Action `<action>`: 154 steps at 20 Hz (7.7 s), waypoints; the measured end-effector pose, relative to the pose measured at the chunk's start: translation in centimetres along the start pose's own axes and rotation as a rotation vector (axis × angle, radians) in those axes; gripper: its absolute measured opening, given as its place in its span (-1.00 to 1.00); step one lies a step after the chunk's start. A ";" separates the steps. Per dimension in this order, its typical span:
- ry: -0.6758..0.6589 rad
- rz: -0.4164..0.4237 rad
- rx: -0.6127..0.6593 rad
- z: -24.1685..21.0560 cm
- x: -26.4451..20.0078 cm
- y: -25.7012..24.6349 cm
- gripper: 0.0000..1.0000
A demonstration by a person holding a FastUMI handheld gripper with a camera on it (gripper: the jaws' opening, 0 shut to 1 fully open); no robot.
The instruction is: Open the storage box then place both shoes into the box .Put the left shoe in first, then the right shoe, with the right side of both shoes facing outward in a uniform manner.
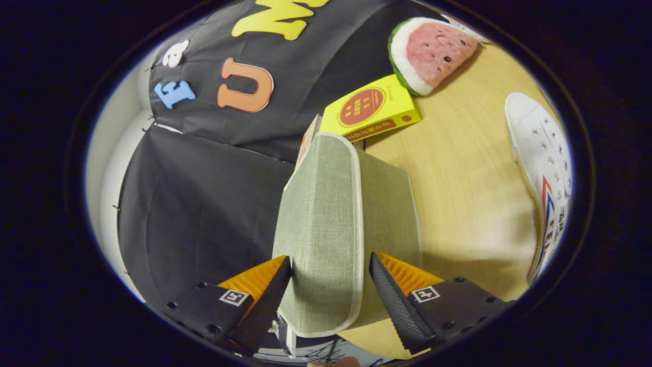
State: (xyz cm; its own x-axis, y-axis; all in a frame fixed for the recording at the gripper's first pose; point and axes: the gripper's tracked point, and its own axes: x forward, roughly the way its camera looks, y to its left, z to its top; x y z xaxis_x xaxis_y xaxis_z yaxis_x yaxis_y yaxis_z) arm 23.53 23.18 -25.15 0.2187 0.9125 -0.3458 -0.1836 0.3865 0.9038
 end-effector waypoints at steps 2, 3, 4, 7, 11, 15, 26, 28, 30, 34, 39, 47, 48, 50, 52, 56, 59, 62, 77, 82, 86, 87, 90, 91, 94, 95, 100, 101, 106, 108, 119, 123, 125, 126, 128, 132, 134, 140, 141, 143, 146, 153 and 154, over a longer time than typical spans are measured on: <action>0.011 0.010 0.034 0.2 -0.3 0.1 0.96; 0.015 0.025 0.047 0.5 -0.6 0.5 0.93; 0.019 0.025 0.056 0.7 -0.7 0.8 0.85; 0.019 0.015 0.035 1.2 -2.1 0.8 0.43; 0.000 0.027 0.019 1.6 -4.3 1.6 -0.47; 0.022 0.009 -0.060 1.7 -4.7 3.6 -0.90; 0.045 0.111 -0.360 0.1 -1.8 21.7 -0.90; 0.058 0.093 -0.430 -1.3 0.7 24.0 -0.90; 0.080 0.070 -0.477 -3.1 3.3 25.5 -0.89; 0.109 0.018 -0.535 -5.9 8.2 27.5 -0.89; 0.105 -0.074 -0.729 -7.9 12.7 28.3 -0.34; -0.119 -0.207 -0.972 -9.5 12.1 31.0 0.91; -0.152 -0.226 -0.980 -9.4 11.3 31.1 0.91; -0.218 -0.268 -0.993 -9.0 9.2 31.2 0.91; -0.294 -0.316 -1.006 -8.2 6.2 30.8 0.92; -0.433 -0.426 -0.998 -6.7 -1.1 29.0 0.92; -0.502 -0.535 -0.981 -5.3 -7.5 26.0 0.92; -0.572 -0.604 -0.939 -3.9 -12.7 23.4 0.92; -0.462 -0.885 -0.682 6.1 -25.8 2.3 0.92; -0.319 -0.895 -0.604 7.8 -24.5 -5.3 0.92; -0.135 -0.892 -0.544 6.9 -21.2 -10.5 0.92; -0.100 -0.894 -0.517 6.7 -20.6 -11.5 0.93; -0.027 -0.903 -0.433 6.8 -19.4 -14.3 0.93; -0.007 -0.904 -0.408 6.8 -18.9 -15.1 0.93; 0.043 -0.900 -0.333 6.9 -17.6 -17.3 0.92; 0.058 -0.897 -0.306 6.8 -17.3 -17.9 0.90; 0.126 -0.852 -0.237 6.5 -16.6 -19.8 0.54; 0.134 -0.851 -0.235 6.5 -16.6 -20.1 0.47; 0.161 -0.817 -0.236 6.2 -15.7 -19.8 -0.44; 0.157 -0.817 -0.230 6.4 -16.0 -19.6 -0.64; 0.090 -0.692 -0.200 4.0 -16.1 -11.2 -0.89; -0.003 -0.689 -0.226 4.3 -16.7 -4.2 -0.89; -0.047 -0.684 -0.249 4.5 -16.5 -0.4 -0.89; -0.069 -0.678 -0.263 4.5 -16.2 1.8 -0.89; -0.093 -0.664 -0.284 4.2 -14.9 5.3 -0.89; -0.109 -0.634 -0.320 3.5 -9.8 10.9 -0.89; -0.103 -0.640 -0.336 3.2 -7.0 12.5 -0.89; -0.035 -0.658 -0.358 0.7 2.6 14.2 -0.89; -0.024 -0.675 -0.365 0.4 3.9 13.8 -0.89; -0.005 -0.706 -0.357 -0.2 6.0 12.5 -0.89; 0.027 -0.750 -0.319 -1.2 8.1 10.1 -0.89; 0.115 -0.856 -0.313 -2.7 10.8 4.8 -0.89; 0.123 -0.856 -0.304 -2.9 11.3 4.4 -0.89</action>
State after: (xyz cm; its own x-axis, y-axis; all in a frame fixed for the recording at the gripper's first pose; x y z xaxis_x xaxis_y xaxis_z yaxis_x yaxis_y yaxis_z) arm 22.41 35.53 -25.80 0.2955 0.2994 -0.9072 -0.2539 0.9401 0.2275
